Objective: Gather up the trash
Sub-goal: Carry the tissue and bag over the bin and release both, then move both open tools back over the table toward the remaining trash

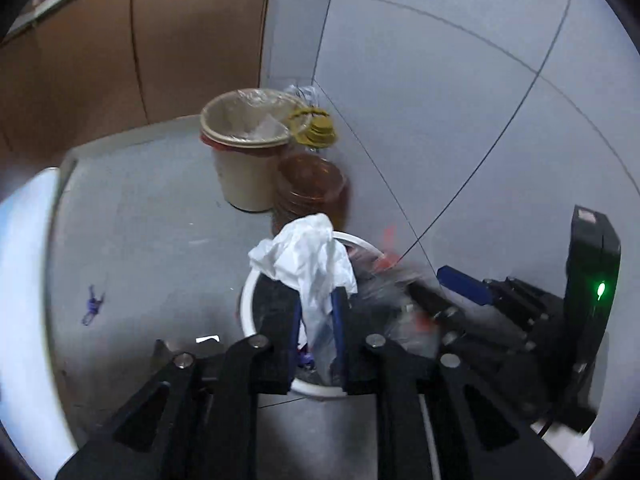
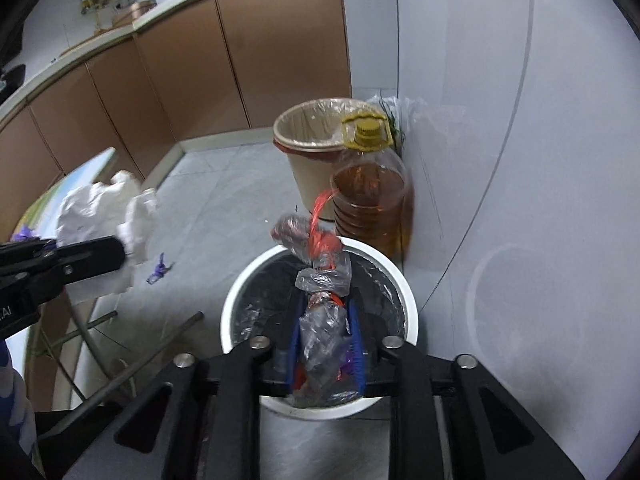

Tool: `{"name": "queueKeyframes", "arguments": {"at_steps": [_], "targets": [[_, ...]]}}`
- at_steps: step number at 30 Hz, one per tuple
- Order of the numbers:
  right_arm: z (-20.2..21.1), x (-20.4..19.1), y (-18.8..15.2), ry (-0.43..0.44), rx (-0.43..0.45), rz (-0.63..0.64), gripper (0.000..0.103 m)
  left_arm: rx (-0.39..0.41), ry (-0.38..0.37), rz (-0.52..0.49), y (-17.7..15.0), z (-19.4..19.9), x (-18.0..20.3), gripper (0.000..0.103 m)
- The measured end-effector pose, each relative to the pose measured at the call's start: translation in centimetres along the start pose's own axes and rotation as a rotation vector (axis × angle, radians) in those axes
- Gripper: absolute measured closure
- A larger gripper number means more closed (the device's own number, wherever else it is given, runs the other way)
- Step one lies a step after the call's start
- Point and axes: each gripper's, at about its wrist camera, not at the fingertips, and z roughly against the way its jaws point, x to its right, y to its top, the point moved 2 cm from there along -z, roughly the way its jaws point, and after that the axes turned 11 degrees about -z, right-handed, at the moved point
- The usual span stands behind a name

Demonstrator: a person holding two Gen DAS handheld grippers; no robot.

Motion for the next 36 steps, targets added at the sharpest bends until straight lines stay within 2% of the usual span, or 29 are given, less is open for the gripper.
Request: {"name": "queueKeyframes", "arguments": {"at_steps": [1,3,6,12,14,17,21,24,27,31,36], "targets": [[-0.6,0.0,0.0,-0.009,-0.006,0.002,0.063,0.001,-0.006,0.005,0.1,-0.4,0.0,0.075],[-1.3,0.3,-0.1,-0.020,-0.011,-0.002,0.057,0.011,-0.013,0.017,0.4,-1.0,0.0,0.054],[-2.2,0.5,-0.1,-0.038,-0.018,-0.005,0.049,0.031,-0.023,0.033,0.3,-0.5,-0.3,0.053],[-2.4,0.4,-0.8,-0.045,-0.020,-0.013,0.042,0.086,-0.024,0.052,-1.0,2.8,-1.4,0.053],[-2.0,0.3,-1.0,-0.040,-0.010,-0.023,0.037,0.113,-0.030,0.068,-1.6,4.5,-1.8,0.053],[-0.5,-0.2,-1.3,-0.019,0.012,-0.040,0.036,0.165,-0.040,0.096,-2.3,7.4,-2.2,0.053],[2.4,-1.8,-1.3,0.042,0.051,-0.052,0.032,0.241,-0.011,0.118,-4.1,12.5,-2.9,0.053],[4.5,-4.0,-1.4,0.104,0.077,-0.044,0.031,0.290,0.058,0.142,-6.5,16.7,-4.8,0.053],[6.4,-7.5,-1.8,0.175,0.095,0.002,0.031,0.333,0.169,0.170,-9.9,21.2,-7.8,0.053],[8.8,-13.3,-2.9,0.290,0.111,0.086,0.031,0.361,0.350,0.213,-16.0,27.1,-12.5,0.053],[11.7,-19.7,-4.3,0.380,0.133,0.189,0.030,0.354,0.575,0.288,-24.8,33.7,-19.2,0.053]]}}
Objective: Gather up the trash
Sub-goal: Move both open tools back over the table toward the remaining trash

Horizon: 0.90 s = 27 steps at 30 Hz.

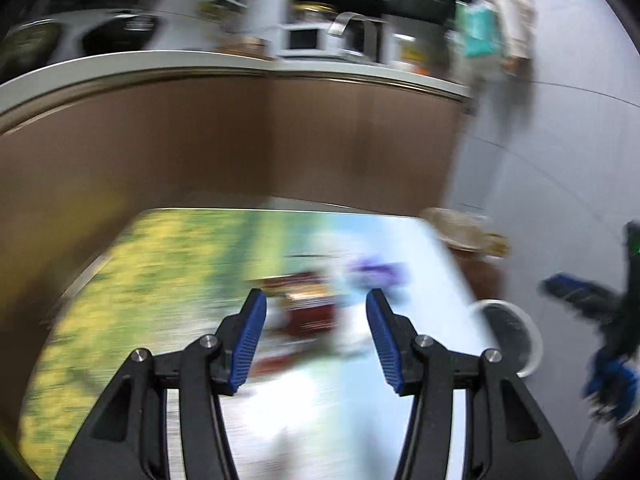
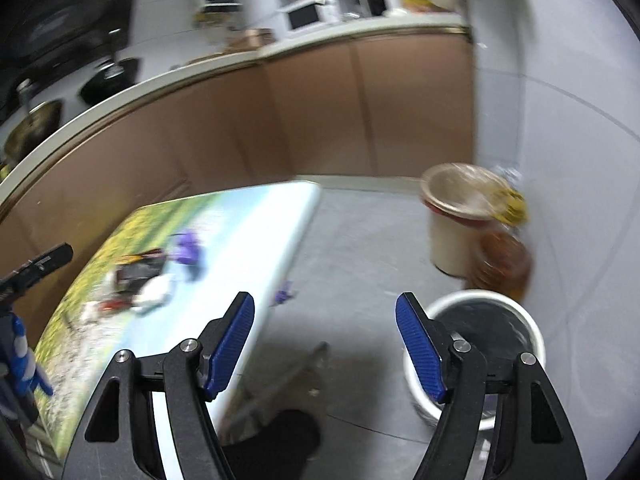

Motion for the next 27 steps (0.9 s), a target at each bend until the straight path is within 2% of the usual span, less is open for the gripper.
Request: {"name": "queueKeyframes", "arguments": {"at_steps": [1,4,7,10,18,24,27], "targets": [[0.1,-1.3,0.0,0.019,-0.001,0.014,0.029,-0.001,0.057,0.007,-1.1,0.9,-2.7,0.053],[0.3,-5.0,0.0,0.043,0.007,0.070,0.029,-0.015,0.165,0.061,-3.6,2.6,-9.0,0.053],[0.3,-8.3,-0.4,0.058,0.002,0.119,0.029,-0.004,0.249,0.145,-6.0,4.6,-14.5,0.053],[0.0,-10.6,-0.6,0.062,-0.010,0.159,0.029,0.011,0.302,0.204,-7.4,5.6,-18.2,0.053],[-0.9,-13.7,-0.1,0.066,-0.018,0.225,0.029,0.034,0.414,0.234,-9.6,5.6,-24.9,0.053],[-1.9,-14.1,0.3,0.030,-0.025,0.222,0.029,-0.015,0.480,0.236,-13.0,3.6,-29.2,0.053],[-2.4,-14.0,0.1,0.012,-0.039,0.228,0.029,-0.040,0.487,0.247,-14.6,3.1,-30.6,0.053]]}}
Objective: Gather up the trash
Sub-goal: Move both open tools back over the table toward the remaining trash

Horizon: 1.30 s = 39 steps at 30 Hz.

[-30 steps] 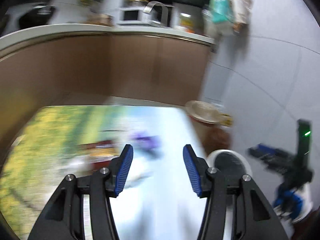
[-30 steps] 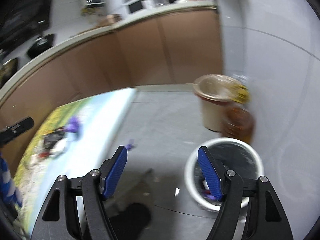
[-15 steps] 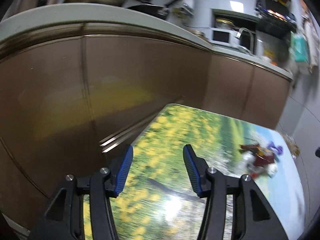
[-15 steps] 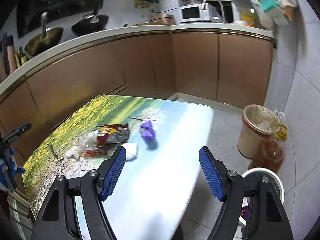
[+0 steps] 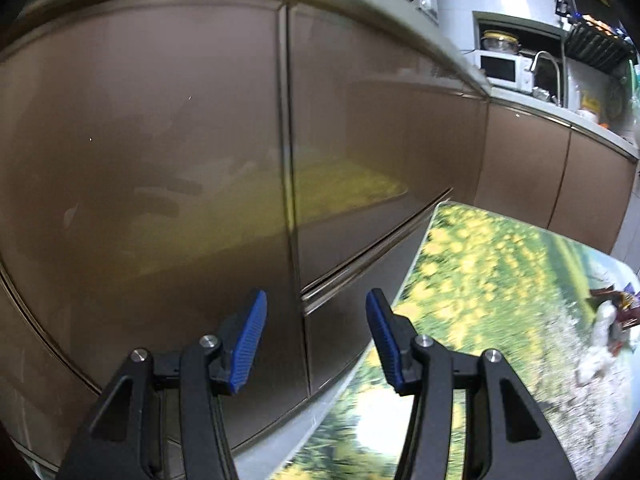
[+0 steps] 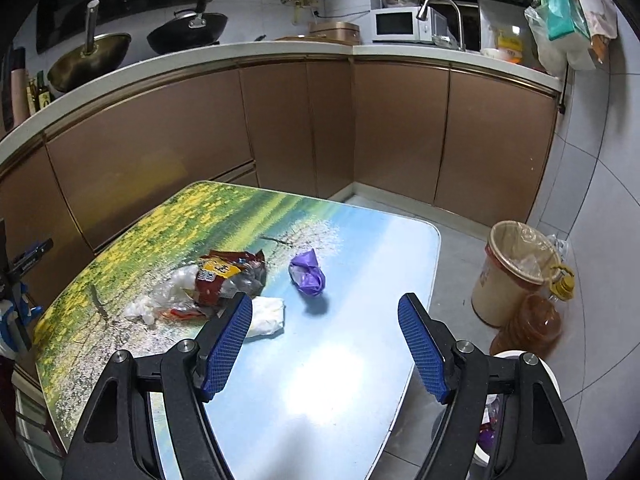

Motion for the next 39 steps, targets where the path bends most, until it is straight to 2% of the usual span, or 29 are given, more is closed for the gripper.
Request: {"name": "queueKeyframes", "arguments": {"at_steps": [5,10,12,13,15,18,24,30,36,39], "targets": [[-1.2,-0.7,-0.5,0.009,-0.035,0.013,0.029,-0.025,-0.025,0.000,-1.1,-1.1,-1.1,0.053],[-2.1,-1.4,-0.9,0.029,-0.060,0.021,0.029,-0.023,0.005,-0.006,0.0,-2.4,-1.8,0.053],[-2.1,-1.6,-1.0,0.032,-0.063,0.026,0.029,-0.048,-0.027,0.036,-0.3,-3.5,-2.4,0.053],[-2.1,-1.6,-1.0,0.035,-0.064,0.029,0.029,-0.085,-0.063,0.055,-0.5,-4.4,-2.6,0.053],[-2.1,-1.7,-1.0,0.035,-0.064,0.034,0.029,-0.091,-0.075,0.057,-0.5,-4.6,-2.6,0.053],[-2.3,-1.9,-1.0,0.044,-0.067,0.039,0.029,-0.109,-0.043,-0.006,-0.6,-4.5,-2.1,0.053],[-3.2,-2.3,-1.8,0.064,-0.090,0.043,0.029,-0.114,-0.032,-0.041,-1.3,-2.9,-0.6,0.053],[-4.4,-1.3,-3.3,0.083,-0.103,0.033,0.029,-0.122,0.050,-0.069,-2.1,-0.8,0.1,0.053],[-5.2,1.8,-5.0,0.161,-0.142,-0.068,0.028,-0.158,0.093,-0.016,-3.0,-0.1,-1.2,0.053],[-5.3,1.9,-5.1,0.180,-0.138,-0.051,0.028,-0.171,0.117,0.000,-3.1,-0.2,-1.7,0.053]]}}
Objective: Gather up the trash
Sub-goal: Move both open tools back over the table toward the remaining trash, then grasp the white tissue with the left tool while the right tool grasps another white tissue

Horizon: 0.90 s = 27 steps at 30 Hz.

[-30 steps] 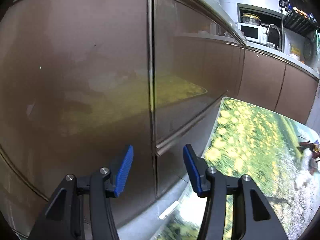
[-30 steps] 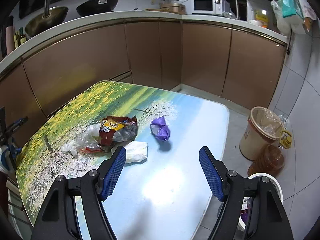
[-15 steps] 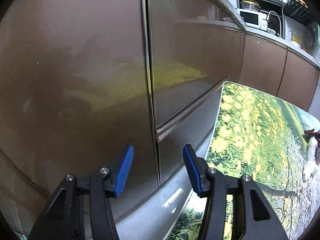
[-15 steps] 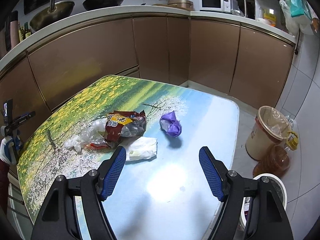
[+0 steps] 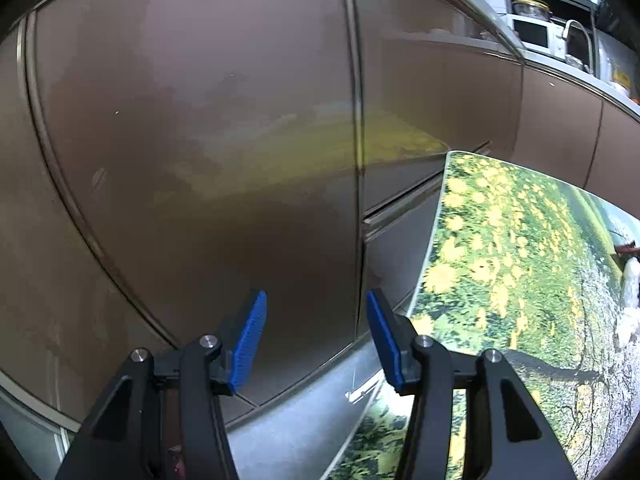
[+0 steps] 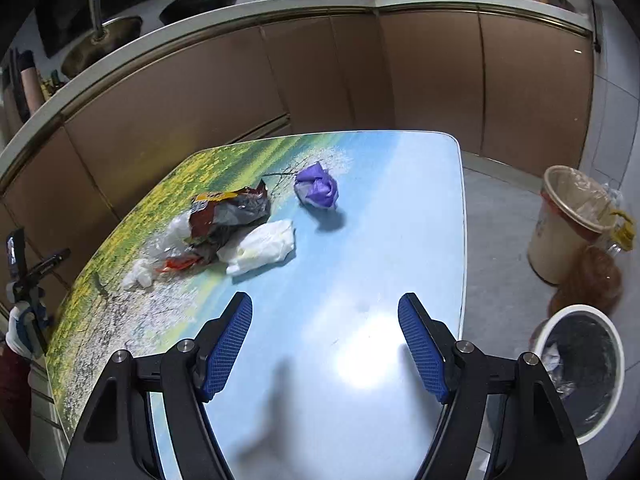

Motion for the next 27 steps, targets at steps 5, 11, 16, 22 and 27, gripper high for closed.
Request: {"name": "queueKeyframes", "arguments": {"at_steps": [5,11,16,22,27], "targets": [[0.8,-1.2,0.9,-0.033,0.017,0.075,0.020,0.041,0.033,0.001,1.8,2.7,1.8,0.053],[1.6,-3.1,1.7,-0.007,0.016,0.124,0.020,0.155,-0.097,-0.094,5.5,8.4,8.4,0.053],[0.2,-4.4,1.9,0.009,-0.018,0.123,0.021,0.166,-0.329,-0.142,6.7,9.8,15.4,0.049],[-3.4,-5.3,2.2,0.014,-0.092,0.138,0.024,0.054,-0.531,-0.242,5.1,7.9,23.2,0.048],[-6.7,-5.8,2.9,0.023,-0.147,0.149,0.030,-0.037,-0.592,-0.260,3.1,5.7,26.4,0.049]]}}
